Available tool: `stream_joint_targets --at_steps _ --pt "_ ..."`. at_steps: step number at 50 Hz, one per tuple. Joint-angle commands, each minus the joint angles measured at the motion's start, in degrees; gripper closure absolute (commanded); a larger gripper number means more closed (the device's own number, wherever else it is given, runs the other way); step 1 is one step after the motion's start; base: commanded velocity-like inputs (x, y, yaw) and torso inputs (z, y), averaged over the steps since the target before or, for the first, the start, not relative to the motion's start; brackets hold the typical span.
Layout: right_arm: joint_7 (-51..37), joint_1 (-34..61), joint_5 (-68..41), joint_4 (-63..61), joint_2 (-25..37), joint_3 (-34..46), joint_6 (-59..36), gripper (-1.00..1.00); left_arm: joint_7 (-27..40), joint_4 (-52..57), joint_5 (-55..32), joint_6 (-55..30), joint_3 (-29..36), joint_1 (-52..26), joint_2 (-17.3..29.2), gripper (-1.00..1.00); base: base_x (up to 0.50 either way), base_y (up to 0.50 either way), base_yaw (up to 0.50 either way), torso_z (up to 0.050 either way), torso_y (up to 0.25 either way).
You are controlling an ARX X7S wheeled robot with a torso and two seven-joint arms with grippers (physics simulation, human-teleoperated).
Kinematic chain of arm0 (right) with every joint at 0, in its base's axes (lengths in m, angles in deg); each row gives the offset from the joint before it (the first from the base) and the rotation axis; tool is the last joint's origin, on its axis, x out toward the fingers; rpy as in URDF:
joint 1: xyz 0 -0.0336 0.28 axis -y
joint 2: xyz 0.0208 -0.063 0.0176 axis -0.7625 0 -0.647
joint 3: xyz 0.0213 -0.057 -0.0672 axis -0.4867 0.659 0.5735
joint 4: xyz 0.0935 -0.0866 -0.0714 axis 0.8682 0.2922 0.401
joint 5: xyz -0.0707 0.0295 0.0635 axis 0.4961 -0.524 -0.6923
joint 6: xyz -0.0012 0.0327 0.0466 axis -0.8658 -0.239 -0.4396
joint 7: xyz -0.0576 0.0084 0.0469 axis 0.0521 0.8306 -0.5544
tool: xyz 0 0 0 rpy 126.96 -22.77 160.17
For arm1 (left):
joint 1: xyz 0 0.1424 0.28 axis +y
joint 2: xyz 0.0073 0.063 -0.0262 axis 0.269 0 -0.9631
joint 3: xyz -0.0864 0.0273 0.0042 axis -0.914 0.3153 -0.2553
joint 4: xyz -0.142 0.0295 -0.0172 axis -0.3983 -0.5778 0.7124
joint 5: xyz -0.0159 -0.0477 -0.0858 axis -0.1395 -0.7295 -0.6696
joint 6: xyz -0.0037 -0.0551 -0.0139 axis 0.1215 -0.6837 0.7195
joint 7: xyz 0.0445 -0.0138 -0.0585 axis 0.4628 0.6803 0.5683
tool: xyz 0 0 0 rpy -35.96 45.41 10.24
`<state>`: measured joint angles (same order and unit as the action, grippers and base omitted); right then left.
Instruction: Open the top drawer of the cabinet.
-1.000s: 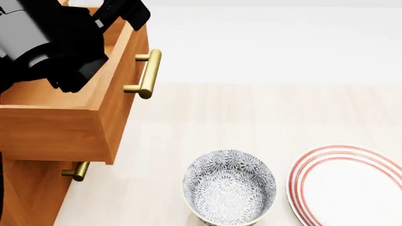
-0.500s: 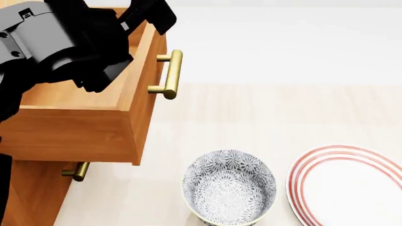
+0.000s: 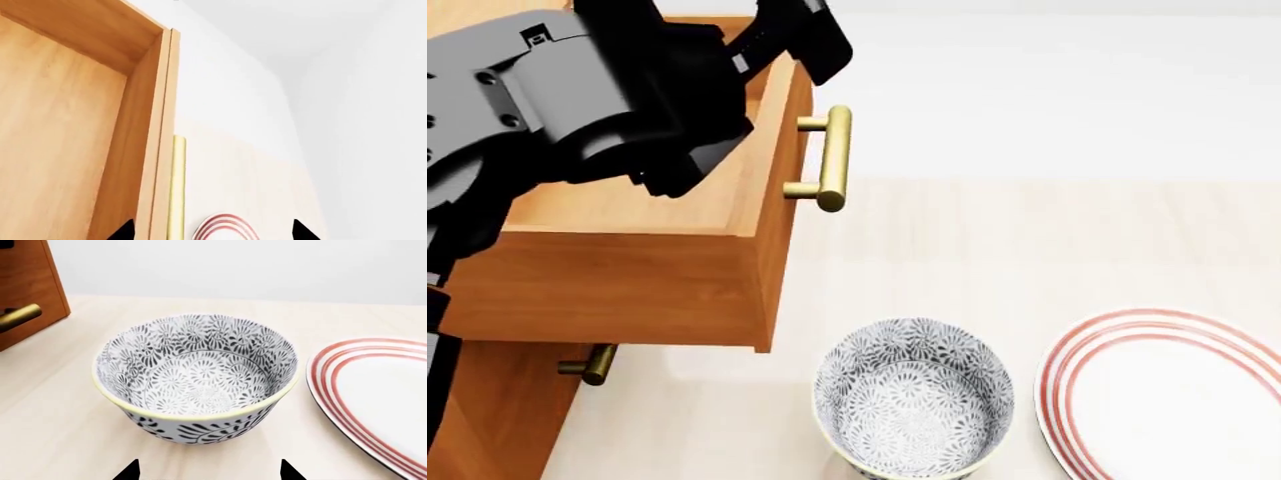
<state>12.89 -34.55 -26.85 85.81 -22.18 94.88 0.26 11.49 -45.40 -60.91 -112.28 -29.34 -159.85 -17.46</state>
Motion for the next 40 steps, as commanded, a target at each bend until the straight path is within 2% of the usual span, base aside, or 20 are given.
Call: stream_joint_targets --at_steps 1,18,22,34,40 --pt "0.1 -0.1 -0.1 -0.1 0.1 0.3 -0.1 -1.0 -1.7 1.2 -8.7 1.8 6.9 0.3 -0.7 -1.0 0.0 0.0 0.0 0.0 0.0" --pt "0.4 0.2 -0.3 0.4 0.1 0.6 0.1 -1.0 -2.0 5.1 -16.0 5.9 15.2 -0.2 0.2 -1.0 0.0 0.0 0.0 0.0 0.0" --pt "0.4 0.3 -0.3 0.7 0.1 0.6 0.1 -1.0 -0.6 7.8 -16.0 6.6 15.4 -0.1 1.4 -1.0 0.0 0.0 0.0 0.0 0.0" --pt "-0.4 0.5 -1.0 0.5 0.0 0.3 -1.0 -1.0 9.8 25.0 -19.0 8.7 12.2 2.1 6.2 -1.0 0.0 0.0 0.0 0.0 0.0" --pt "-0.6 0.7 -1.8 0.7 -0.1 0.0 -1.5 -1.0 10.7 30.9 -17.4 9.1 12.3 2.3 8.1 -1.0 0.0 0.0 0.0 0.0 0.0"
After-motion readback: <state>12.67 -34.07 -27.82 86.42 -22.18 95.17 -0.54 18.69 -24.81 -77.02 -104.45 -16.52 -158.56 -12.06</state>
